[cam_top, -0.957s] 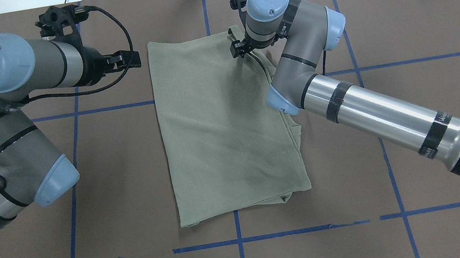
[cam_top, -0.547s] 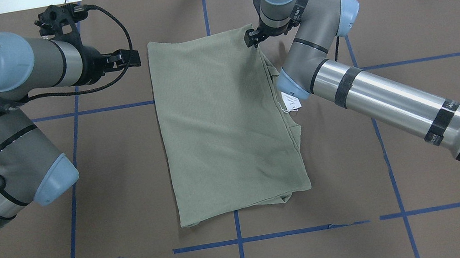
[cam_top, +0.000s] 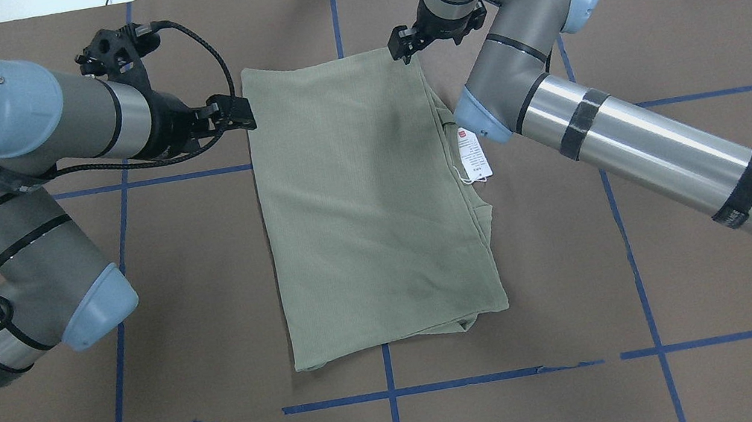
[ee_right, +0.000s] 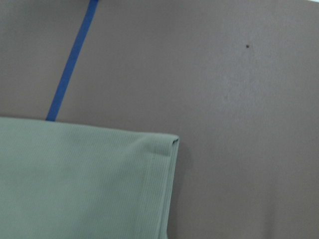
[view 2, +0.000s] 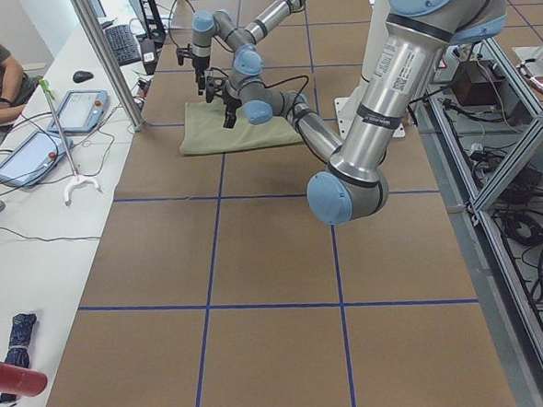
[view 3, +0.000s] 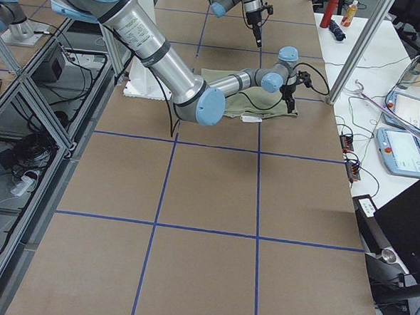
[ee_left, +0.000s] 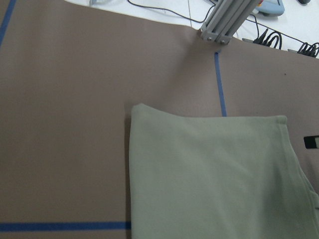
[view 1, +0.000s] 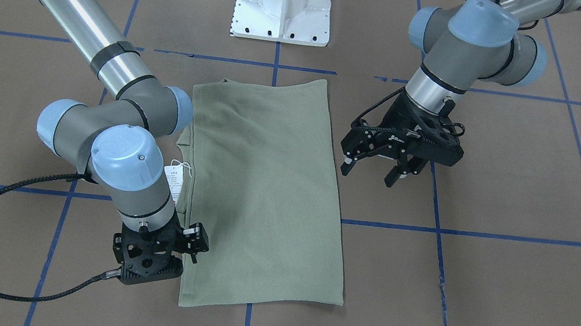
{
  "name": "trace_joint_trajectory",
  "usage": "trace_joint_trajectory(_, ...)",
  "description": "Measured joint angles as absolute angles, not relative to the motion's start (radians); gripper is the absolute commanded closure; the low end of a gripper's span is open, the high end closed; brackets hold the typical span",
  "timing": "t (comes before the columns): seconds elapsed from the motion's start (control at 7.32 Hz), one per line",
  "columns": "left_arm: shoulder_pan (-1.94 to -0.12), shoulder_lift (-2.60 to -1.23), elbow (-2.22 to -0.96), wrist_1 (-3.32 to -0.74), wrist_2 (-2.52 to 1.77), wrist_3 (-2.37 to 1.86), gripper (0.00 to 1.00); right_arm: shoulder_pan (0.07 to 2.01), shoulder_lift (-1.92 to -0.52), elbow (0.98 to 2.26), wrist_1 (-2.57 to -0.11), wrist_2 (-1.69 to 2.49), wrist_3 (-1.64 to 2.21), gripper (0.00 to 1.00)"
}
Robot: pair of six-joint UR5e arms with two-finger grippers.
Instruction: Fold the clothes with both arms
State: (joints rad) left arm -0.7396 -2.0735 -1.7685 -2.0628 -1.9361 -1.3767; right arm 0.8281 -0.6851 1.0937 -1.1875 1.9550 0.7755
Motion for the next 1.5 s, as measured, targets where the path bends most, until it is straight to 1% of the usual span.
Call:
trace_joint_trajectory(0.41,-0.617,-2.037,-1.838,-2.059,-1.984,-1.739,0.00,0.782,-0.923,1.522,-1.385,2.068,0.878,0.00)
trace_joint_trajectory(0.68,-0.444,-1.974,-1.860,-2.037,-1.826,-1.889,0.00,0.737,-1.049,1.719,-1.434,2.080,0.967,0.00)
trace_joint_trajectory(0.82,-0.365,-1.963,-1.865,-1.992,-1.766,-1.949,0.01,0.727,-1.082,1.771,-1.442,2.082,1.008,0.00)
trace_joint_trajectory(0.96,-0.307,-1.966,-1.868,-1.939,-1.734,-1.993,0.02,0.723,-1.096,1.797,-1.447,2.083,1.029,0.00)
trace_joint_trajectory(1.09,-0.272,-1.972,-1.873,-1.899,-1.713,-2.018,0.06,0.721,-1.102,1.807,-1.450,2.083,1.037,0.00)
trace_joint_trajectory(1.5,-0.236,-1.987,-1.874,-1.858,-1.693,-2.033,0.10,0.715,-1.104,1.808,-1.451,2.081,1.040,0.00)
